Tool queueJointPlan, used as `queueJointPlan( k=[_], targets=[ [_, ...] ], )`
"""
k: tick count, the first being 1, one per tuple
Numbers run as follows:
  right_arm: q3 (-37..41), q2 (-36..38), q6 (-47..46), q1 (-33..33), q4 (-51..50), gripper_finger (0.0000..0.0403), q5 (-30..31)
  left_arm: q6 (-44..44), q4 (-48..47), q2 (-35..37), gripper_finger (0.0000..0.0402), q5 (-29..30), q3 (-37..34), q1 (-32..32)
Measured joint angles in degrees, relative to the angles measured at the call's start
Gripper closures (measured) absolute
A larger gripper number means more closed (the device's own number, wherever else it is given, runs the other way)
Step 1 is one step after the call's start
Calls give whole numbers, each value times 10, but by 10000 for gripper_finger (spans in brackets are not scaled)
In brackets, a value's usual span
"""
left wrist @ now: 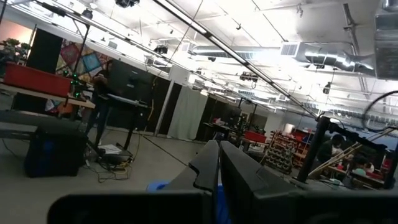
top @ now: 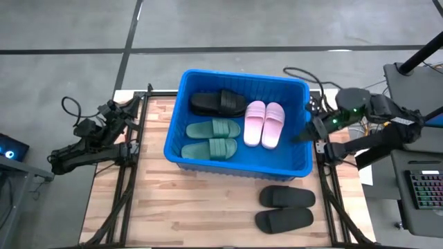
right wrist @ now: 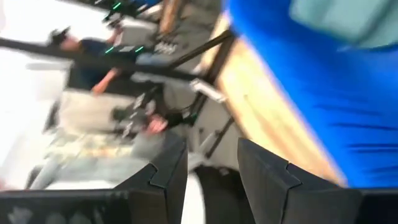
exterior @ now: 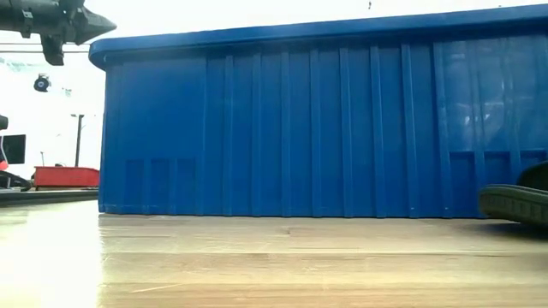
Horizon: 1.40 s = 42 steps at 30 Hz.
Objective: Pick and place slides into bin
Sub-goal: Put the black slipper into the blue bin
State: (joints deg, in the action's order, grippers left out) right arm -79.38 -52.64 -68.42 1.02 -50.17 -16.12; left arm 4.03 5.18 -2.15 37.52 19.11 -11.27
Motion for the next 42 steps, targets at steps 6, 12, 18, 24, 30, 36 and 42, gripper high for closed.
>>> queueJointPlan(
  k=[6,12,18,24,30,36,42],
  targets=[
    [-1,-28,-47,155,79,273,94,0,-3,0,400,0,0,0],
    [-1,-62,-165,289,17,288,212,0,-6,0,400,0,0,0],
    [-1,-101,-221,379,12,304,286,1,-43,0,400,-1,0,0],
    [-1,-139,-290,424,-19,316,312,0,-45,0,400,-1,0,0],
    [-1,-198,-325,449,-103,321,312,0,-45,0,400,-1,0,0],
    [-1,-268,-353,460,-130,319,312,0,-44,0,400,0,0,0],
    [-1,-335,-399,460,-146,308,312,0,-44,0,400,0,0,0]
  ],
)
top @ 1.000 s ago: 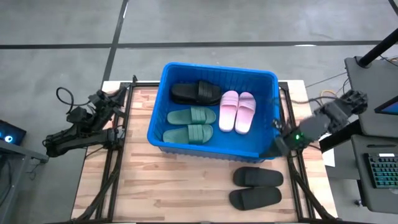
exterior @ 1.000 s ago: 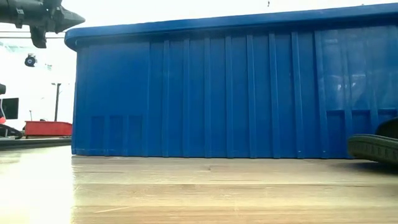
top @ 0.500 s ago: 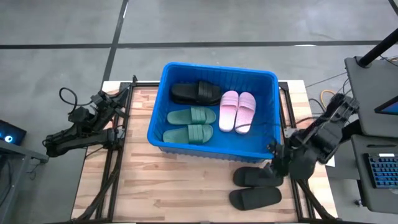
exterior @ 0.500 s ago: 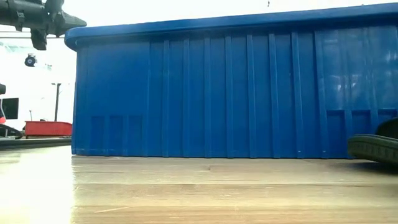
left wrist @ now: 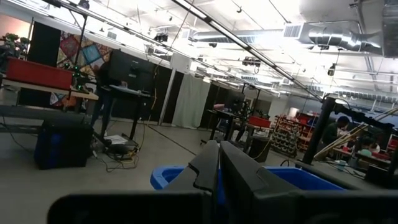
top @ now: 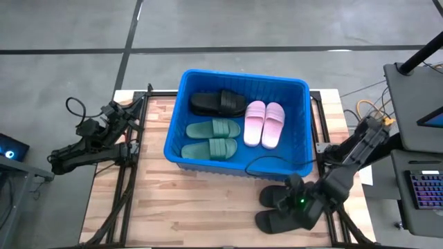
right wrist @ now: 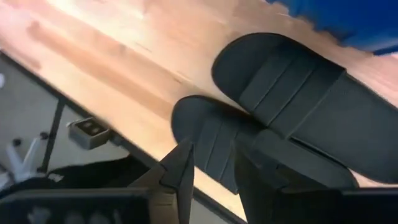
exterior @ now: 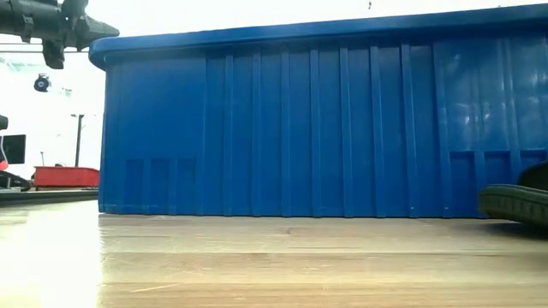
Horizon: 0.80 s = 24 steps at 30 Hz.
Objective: Pick and place slides into bin
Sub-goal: Put the black slipper into the blue bin
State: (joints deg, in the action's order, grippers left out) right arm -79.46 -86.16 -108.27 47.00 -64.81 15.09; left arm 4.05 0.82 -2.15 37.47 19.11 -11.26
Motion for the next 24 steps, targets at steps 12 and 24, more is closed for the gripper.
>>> queueJointPlan(
  k=[12,24],
  targets=[
    [16,-45,-161,9,-74,215,-87,1,0,0,400,0,0,0],
    [78,-44,-178,24,-35,215,-13,2,0,0,400,0,0,0]
  ],
)
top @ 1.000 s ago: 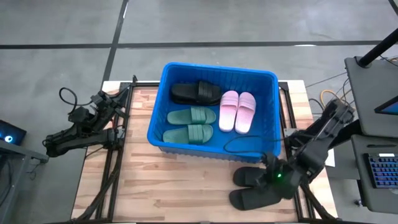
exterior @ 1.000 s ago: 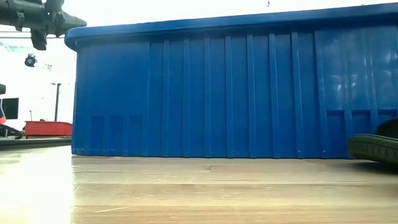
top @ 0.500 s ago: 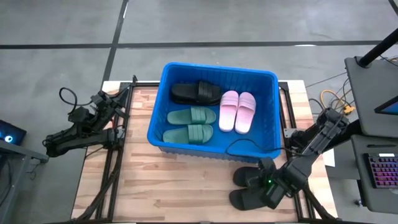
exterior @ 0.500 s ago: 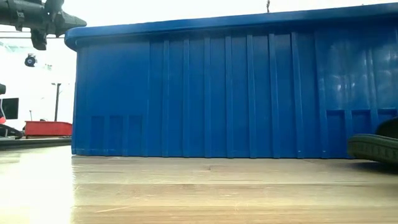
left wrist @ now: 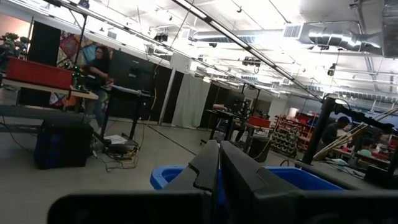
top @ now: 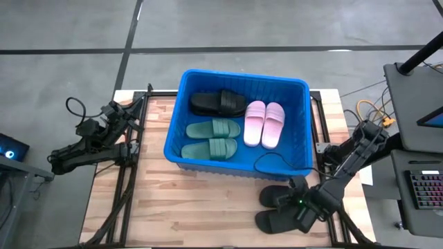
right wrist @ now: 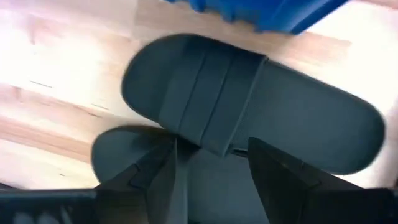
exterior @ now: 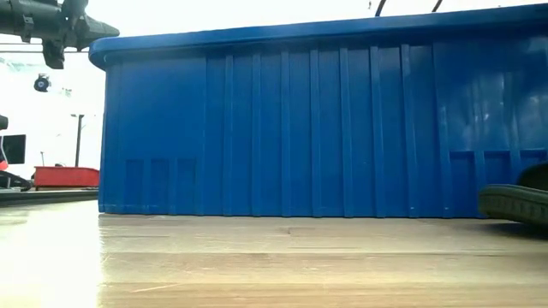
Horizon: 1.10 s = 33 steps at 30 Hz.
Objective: Pick and place slides into bin
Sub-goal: Put the black slipper into the blue bin
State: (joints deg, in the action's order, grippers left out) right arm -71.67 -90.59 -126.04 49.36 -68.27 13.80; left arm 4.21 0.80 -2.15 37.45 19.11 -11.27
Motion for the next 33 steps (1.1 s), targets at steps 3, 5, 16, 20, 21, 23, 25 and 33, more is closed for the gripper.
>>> queueJointPlan(
  k=[3,5,16,20,21,23,25,33],
  targets=[
    [27,0,-9,17,45,215,-3,0,0,0,400,0,0,0],
    [47,1,-14,27,98,215,-3,0,0,0,400,0,0,0],
    [132,2,-10,35,167,216,-2,-1,17,0,400,-1,3,0],
    [157,4,-12,35,193,216,14,-1,18,0,400,-1,8,0],
    [165,4,-11,35,209,216,25,-1,17,0,400,-2,8,0],
    [179,4,-10,35,242,216,46,-1,18,0,400,-3,8,0],
    [187,3,-5,32,275,216,54,-1,18,0,400,-3,8,0],
    [194,-3,1,32,282,218,97,0,17,0,400,-3,8,0]
  ],
)
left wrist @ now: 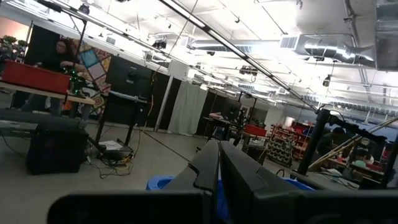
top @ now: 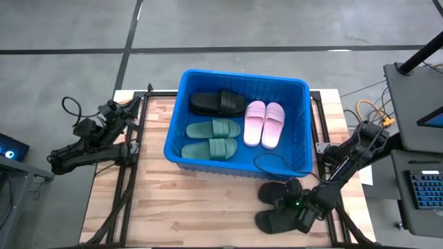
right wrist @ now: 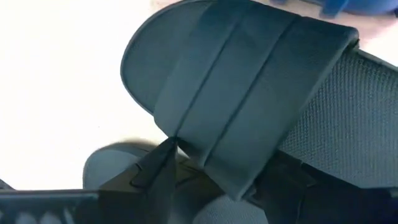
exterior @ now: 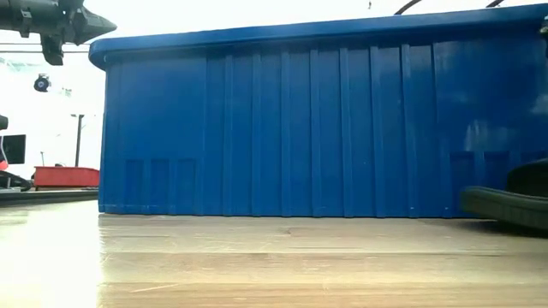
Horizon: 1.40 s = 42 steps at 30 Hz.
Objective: Pick and place slides into bin
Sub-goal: Put the black slipper into the blue bin
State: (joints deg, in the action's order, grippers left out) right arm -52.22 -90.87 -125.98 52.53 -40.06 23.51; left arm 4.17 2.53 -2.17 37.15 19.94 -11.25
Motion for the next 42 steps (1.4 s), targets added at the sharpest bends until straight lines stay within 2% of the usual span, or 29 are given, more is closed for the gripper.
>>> queueJointPlan(
  k=[6,13,15,26,35,42],
  targets=[
    [-1,0,3,-1,0,260,5,0,0,0,400,0,0,0],
    [-25,0,48,-1,1,369,10,0,0,0,400,0,0,0],
    [-39,0,62,-1,0,386,22,0,0,0,400,0,0,0],
    [-174,4,146,-7,-92,391,68,1,0,0,400,0,0,0],
    [-320,37,318,-26,-95,392,86,1,0,0,400,1,-1,0],
    [-399,70,488,-64,-173,392,203,0,0,0,400,1,-2,0]
  ],
)
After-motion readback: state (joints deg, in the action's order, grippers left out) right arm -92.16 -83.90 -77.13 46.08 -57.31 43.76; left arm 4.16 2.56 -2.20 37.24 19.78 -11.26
